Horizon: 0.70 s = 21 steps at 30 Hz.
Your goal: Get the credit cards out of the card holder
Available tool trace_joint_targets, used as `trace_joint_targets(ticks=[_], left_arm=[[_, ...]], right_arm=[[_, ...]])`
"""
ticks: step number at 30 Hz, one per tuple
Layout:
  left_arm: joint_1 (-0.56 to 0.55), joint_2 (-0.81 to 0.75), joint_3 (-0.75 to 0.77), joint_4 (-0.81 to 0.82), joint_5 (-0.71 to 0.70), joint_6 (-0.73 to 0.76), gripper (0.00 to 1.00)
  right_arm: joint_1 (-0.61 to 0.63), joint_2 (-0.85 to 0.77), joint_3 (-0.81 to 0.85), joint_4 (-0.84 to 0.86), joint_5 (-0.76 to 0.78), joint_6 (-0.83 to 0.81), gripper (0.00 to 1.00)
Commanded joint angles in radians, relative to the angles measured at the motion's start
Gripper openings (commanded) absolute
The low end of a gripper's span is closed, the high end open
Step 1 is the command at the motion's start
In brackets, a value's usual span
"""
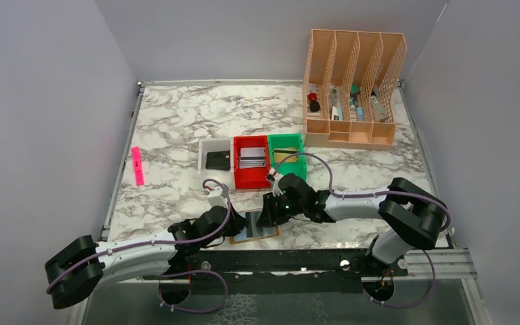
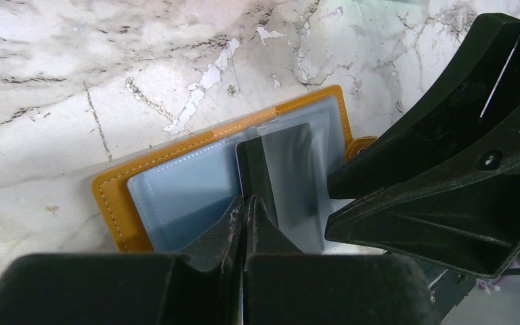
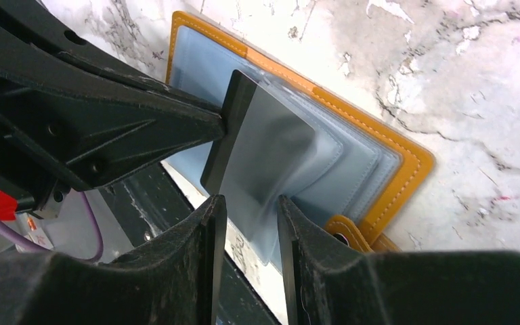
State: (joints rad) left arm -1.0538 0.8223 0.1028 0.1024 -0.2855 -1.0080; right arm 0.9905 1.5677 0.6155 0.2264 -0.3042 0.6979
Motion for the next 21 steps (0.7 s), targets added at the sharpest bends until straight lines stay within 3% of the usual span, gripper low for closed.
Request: trace_joint_targets(ticks=[1, 4, 10, 14, 21], left_arm=[[0.002, -0.01, 0.015, -0.029, 0.005, 0.022, 0.0], [0.002, -0.013, 0.003, 0.008, 0.03, 0.025, 0.0], [0.002, 0.008, -0.029, 0.08, 0.074, 0.0, 0.12], [0.002, 0.015, -0.055, 0.118, 0.076, -0.032, 0.22], [0.002, 0.015, -0.078, 0.143, 0.074, -0.061, 0.29]], right_arm=[[0.019, 0.065, 0.011, -0.092, 0.094, -0.005, 0.4], [0.025, 0.088, -0.006, -0.092, 0.137, 0.028, 0.38], [0.025, 0.11, -0.054, -0.055, 0.165, 0.085, 0.27], [0.025, 0.117, -0.075, -0.036, 0.162, 0.104, 0.26], [0.025, 0.165, -0.089, 0.01, 0.131, 0.121, 0.24]])
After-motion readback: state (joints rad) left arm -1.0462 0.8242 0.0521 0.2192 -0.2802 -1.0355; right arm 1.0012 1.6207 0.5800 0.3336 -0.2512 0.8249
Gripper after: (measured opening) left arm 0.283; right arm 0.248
